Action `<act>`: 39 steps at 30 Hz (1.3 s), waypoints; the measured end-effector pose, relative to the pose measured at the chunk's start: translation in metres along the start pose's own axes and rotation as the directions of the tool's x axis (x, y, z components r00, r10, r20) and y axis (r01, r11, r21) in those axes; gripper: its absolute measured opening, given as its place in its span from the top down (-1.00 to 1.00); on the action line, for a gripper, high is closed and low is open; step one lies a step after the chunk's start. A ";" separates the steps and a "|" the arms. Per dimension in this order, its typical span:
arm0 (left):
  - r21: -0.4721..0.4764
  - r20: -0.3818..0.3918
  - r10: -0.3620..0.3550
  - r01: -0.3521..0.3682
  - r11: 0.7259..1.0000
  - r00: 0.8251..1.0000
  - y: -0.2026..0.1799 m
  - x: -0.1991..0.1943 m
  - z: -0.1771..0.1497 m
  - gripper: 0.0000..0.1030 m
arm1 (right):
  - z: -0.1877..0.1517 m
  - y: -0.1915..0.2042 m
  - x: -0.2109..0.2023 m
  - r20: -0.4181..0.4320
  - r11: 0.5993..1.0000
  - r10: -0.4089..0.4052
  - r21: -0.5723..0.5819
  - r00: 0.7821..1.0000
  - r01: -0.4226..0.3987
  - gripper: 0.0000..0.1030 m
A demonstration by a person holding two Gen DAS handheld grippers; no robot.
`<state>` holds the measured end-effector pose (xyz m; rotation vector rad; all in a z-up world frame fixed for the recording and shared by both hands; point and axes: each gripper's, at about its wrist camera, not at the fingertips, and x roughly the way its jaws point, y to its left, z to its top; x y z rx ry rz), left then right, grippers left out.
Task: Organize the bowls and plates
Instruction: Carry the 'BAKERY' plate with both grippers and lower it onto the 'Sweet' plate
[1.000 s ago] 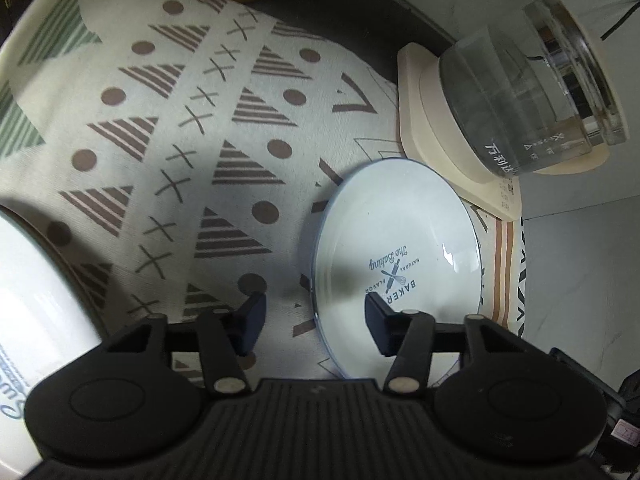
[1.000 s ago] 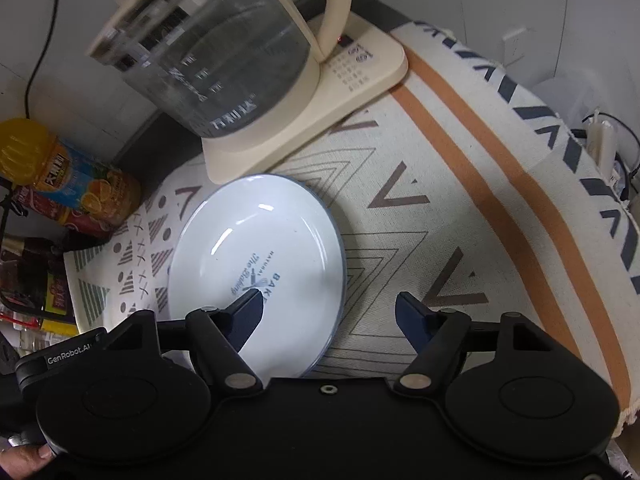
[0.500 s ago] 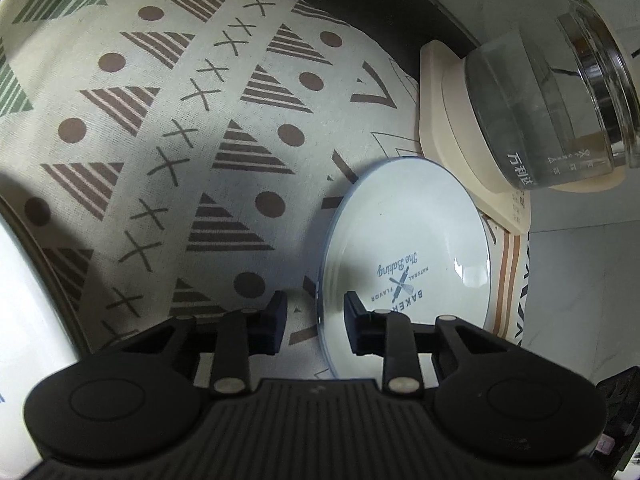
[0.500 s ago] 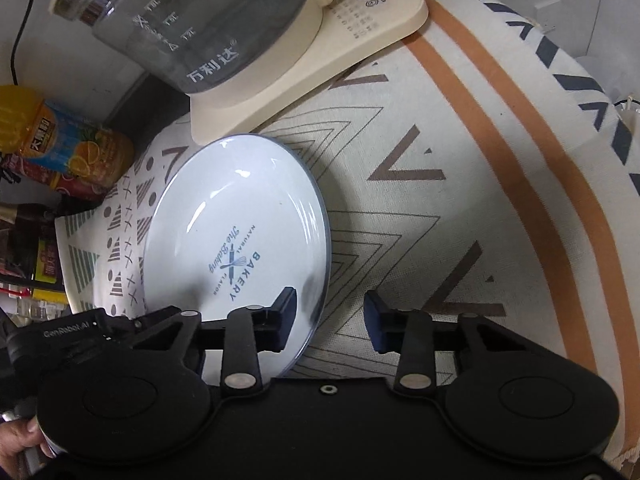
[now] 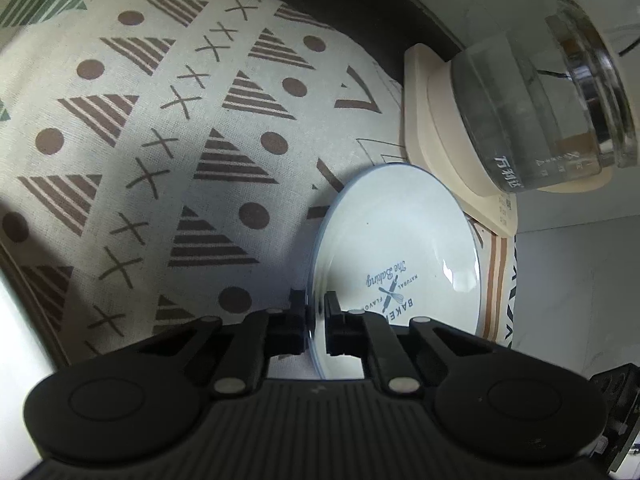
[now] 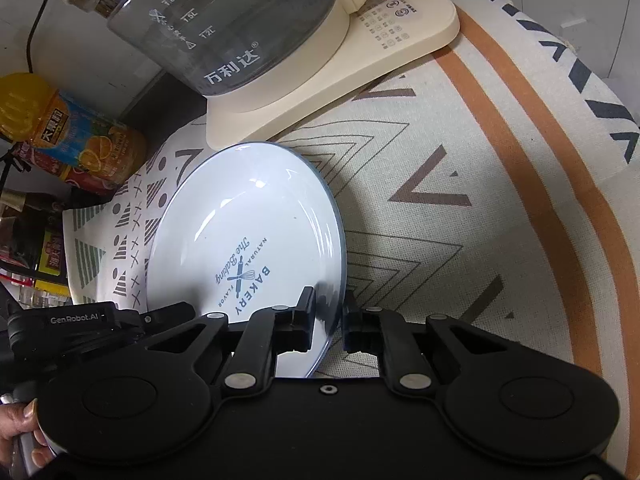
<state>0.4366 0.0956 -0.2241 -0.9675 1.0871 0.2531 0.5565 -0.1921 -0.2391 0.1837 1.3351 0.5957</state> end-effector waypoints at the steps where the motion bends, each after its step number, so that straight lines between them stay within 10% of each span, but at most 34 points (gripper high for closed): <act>1: 0.012 0.006 -0.004 0.004 1.000 1.000 0.000 -0.004 -0.001 0.87 | -0.001 0.000 -0.002 0.007 1.000 -0.001 -0.004 1.000 0.001 0.77; 39: 0.069 0.150 -0.092 0.082 0.994 0.984 0.009 -0.103 0.007 0.87 | -0.017 0.077 -0.063 0.178 0.987 0.038 -0.160 0.983 -0.009 0.76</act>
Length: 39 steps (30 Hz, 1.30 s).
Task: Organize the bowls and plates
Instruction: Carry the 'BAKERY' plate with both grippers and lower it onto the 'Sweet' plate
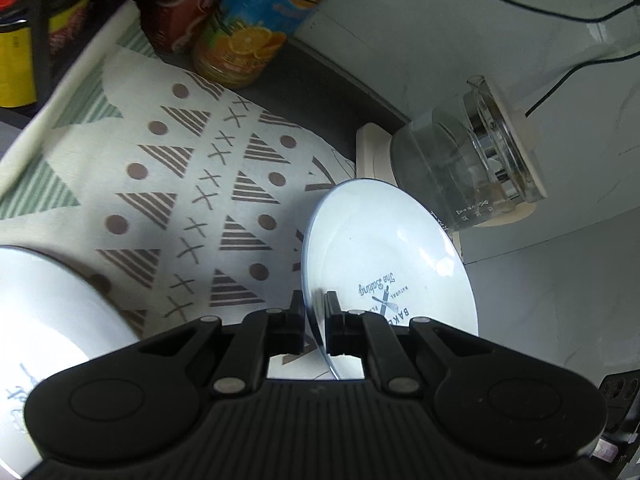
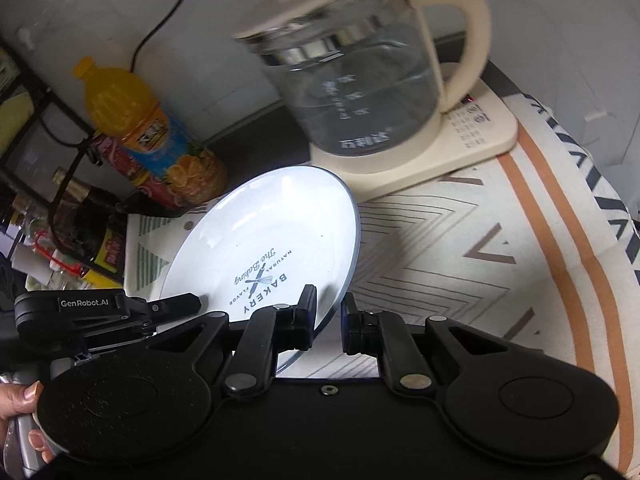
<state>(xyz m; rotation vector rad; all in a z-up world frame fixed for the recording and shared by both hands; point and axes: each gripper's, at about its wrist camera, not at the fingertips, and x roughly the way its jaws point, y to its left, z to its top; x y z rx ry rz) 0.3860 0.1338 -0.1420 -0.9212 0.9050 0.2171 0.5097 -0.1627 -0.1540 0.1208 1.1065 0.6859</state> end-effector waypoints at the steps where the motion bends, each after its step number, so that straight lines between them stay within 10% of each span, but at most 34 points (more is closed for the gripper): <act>1: -0.001 0.002 -0.001 0.001 1.000 1.000 0.002 -0.002 0.000 0.87 | -0.001 0.004 -0.001 0.002 1.000 0.001 -0.007 1.000 -0.001 0.76; 39: -0.053 0.042 0.045 -0.043 0.998 0.998 0.145 -0.132 -0.065 0.87 | -0.121 0.136 -0.017 -0.008 0.997 0.031 -0.071 0.999 -0.031 0.76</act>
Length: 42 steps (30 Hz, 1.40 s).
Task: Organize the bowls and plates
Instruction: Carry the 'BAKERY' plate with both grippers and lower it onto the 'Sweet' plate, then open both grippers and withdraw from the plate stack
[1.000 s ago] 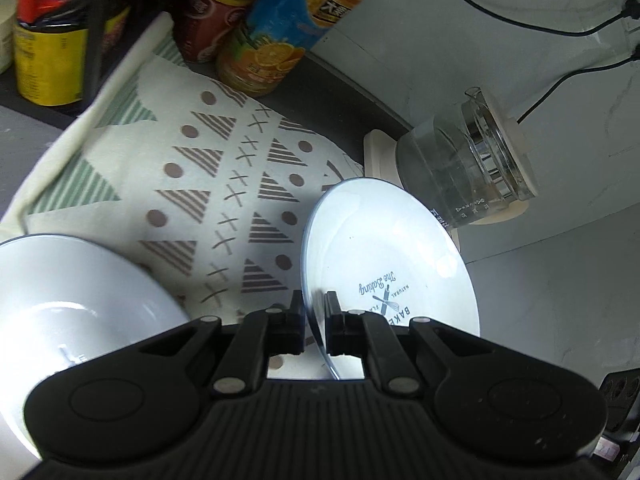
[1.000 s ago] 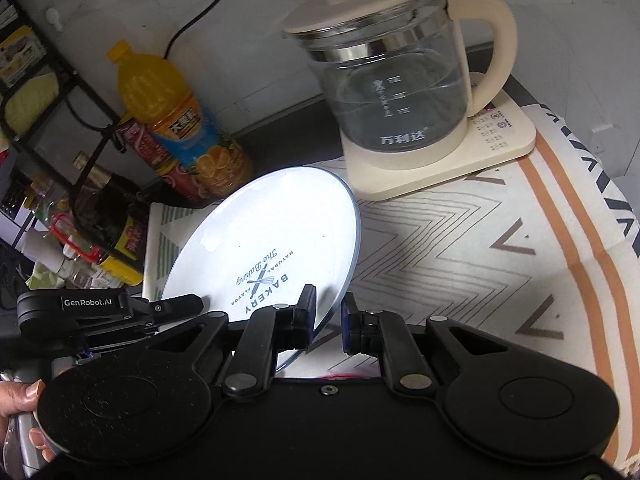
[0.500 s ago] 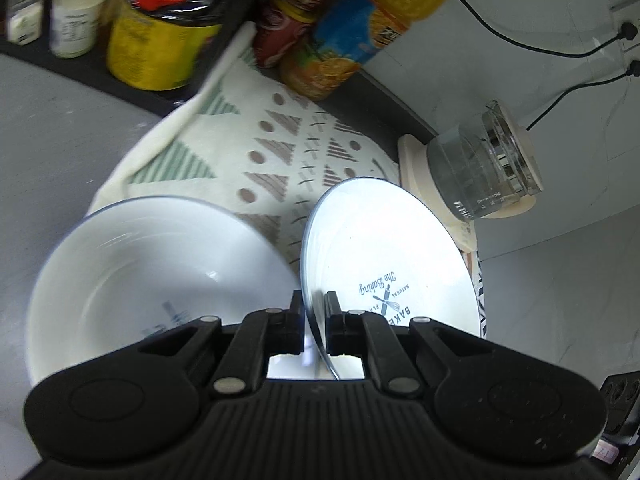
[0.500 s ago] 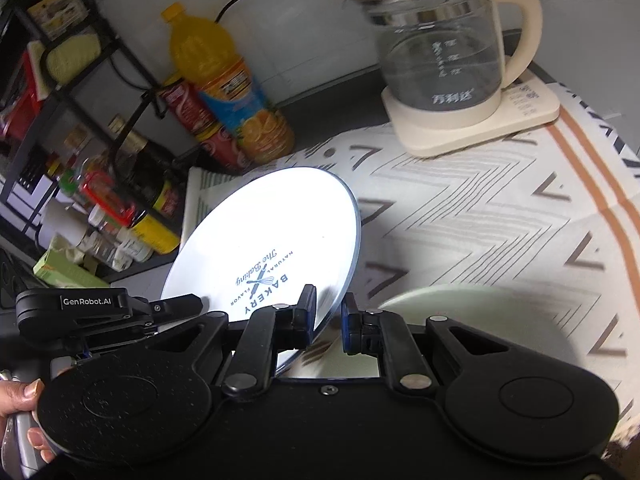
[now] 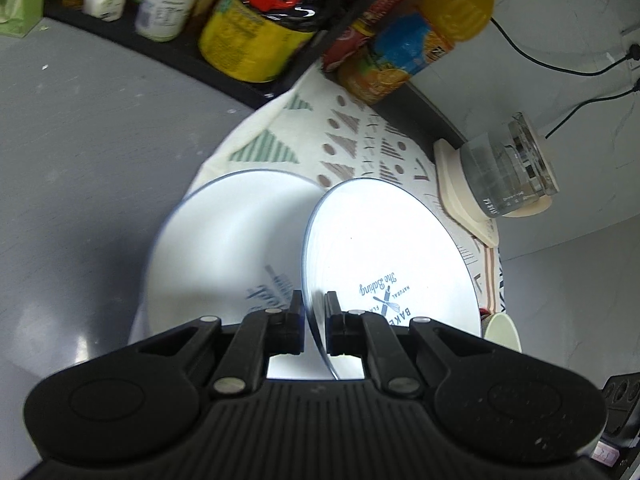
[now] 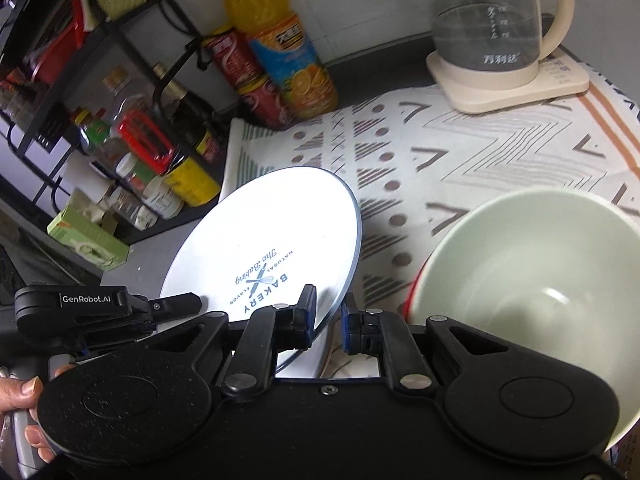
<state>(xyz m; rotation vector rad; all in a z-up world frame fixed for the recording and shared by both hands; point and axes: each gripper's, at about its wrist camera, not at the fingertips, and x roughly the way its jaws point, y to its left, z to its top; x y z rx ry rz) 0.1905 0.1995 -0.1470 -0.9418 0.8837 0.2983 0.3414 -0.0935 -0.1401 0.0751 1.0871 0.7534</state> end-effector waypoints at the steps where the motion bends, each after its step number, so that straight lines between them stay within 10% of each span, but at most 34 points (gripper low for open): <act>1: -0.004 -0.001 0.003 -0.003 1.000 1.000 0.004 -0.001 -0.002 0.87 | -0.004 0.003 0.001 -0.003 1.000 0.000 -0.002 1.000 0.000 0.76; 42: 0.128 0.054 0.252 -0.257 0.958 0.966 0.023 0.007 -0.011 0.84 | -0.048 0.041 0.044 -0.128 0.983 -0.149 -0.127 0.981 0.132 0.49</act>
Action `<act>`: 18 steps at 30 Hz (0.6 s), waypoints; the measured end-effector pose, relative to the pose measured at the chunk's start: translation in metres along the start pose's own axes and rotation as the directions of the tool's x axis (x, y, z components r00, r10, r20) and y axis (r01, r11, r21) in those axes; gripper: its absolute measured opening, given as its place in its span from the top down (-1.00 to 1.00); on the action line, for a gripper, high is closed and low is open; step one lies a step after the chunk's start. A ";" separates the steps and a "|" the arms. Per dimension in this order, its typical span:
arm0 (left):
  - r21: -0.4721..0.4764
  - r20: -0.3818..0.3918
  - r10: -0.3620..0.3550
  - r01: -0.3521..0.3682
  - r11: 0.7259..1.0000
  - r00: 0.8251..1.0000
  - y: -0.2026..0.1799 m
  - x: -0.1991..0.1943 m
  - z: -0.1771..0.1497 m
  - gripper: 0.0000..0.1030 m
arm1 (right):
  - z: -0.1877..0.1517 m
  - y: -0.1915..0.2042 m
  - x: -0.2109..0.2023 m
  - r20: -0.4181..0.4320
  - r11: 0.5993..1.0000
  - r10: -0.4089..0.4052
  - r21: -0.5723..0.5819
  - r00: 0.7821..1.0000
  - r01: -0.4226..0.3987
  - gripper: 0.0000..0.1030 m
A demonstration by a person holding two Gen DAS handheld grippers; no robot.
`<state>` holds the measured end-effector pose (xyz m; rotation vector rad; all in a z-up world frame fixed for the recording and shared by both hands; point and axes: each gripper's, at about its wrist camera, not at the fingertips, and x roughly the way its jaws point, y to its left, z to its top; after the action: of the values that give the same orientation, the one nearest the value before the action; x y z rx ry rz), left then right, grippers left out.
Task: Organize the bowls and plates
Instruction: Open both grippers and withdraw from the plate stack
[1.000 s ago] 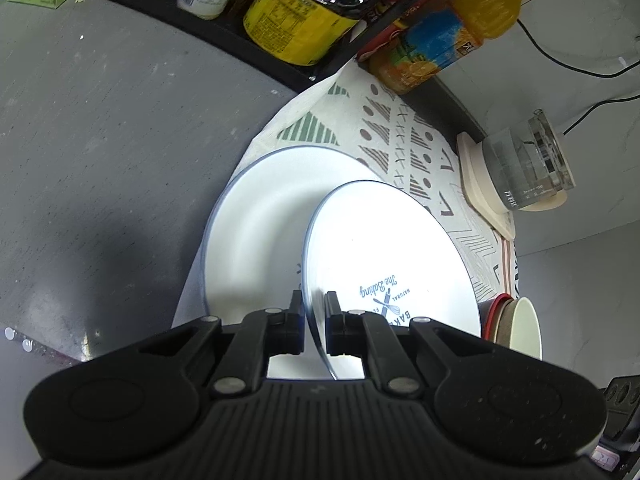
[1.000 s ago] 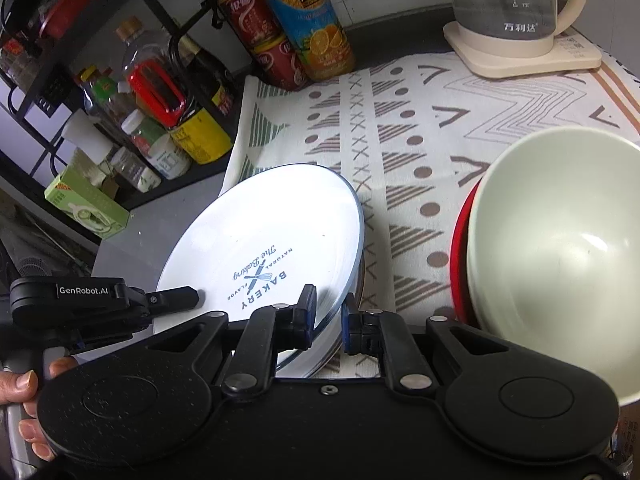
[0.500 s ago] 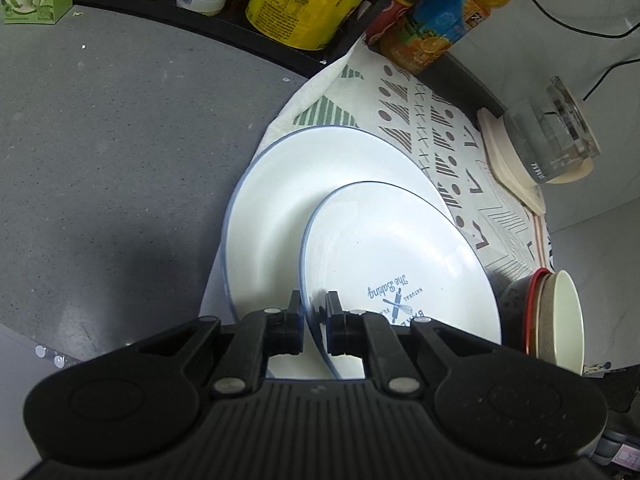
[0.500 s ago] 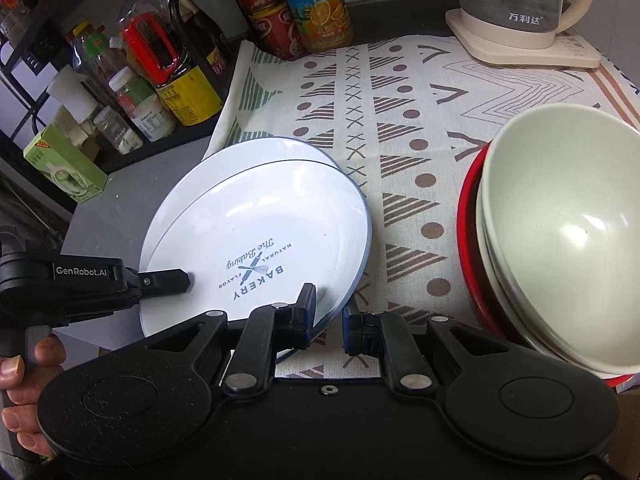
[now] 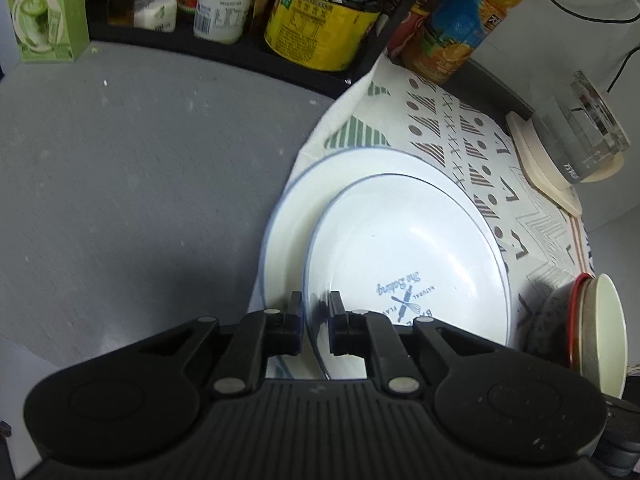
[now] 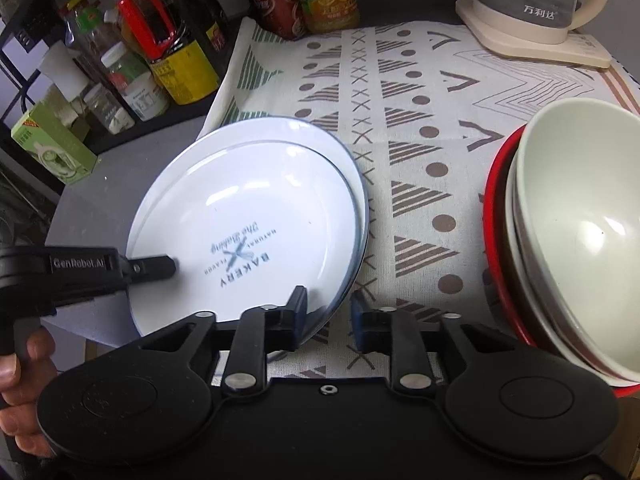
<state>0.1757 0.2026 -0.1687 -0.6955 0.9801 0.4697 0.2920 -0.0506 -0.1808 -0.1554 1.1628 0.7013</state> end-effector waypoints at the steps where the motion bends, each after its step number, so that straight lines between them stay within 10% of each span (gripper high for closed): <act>1: 0.008 0.012 0.011 -0.011 1.000 1.000 -0.001 -0.001 0.001 0.85 | 0.000 0.000 0.000 -0.001 1.000 0.000 0.002 1.000 0.000 0.47; 18: 0.087 0.038 0.080 -0.083 0.993 0.996 -0.024 -0.018 0.011 0.70 | -0.003 -0.016 -0.036 0.090 0.997 0.009 0.076 0.996 -0.016 0.03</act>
<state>0.1891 0.1931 -0.1409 -0.5676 0.9930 0.5051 0.2916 -0.0796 -0.1542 -0.0513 1.1041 0.6673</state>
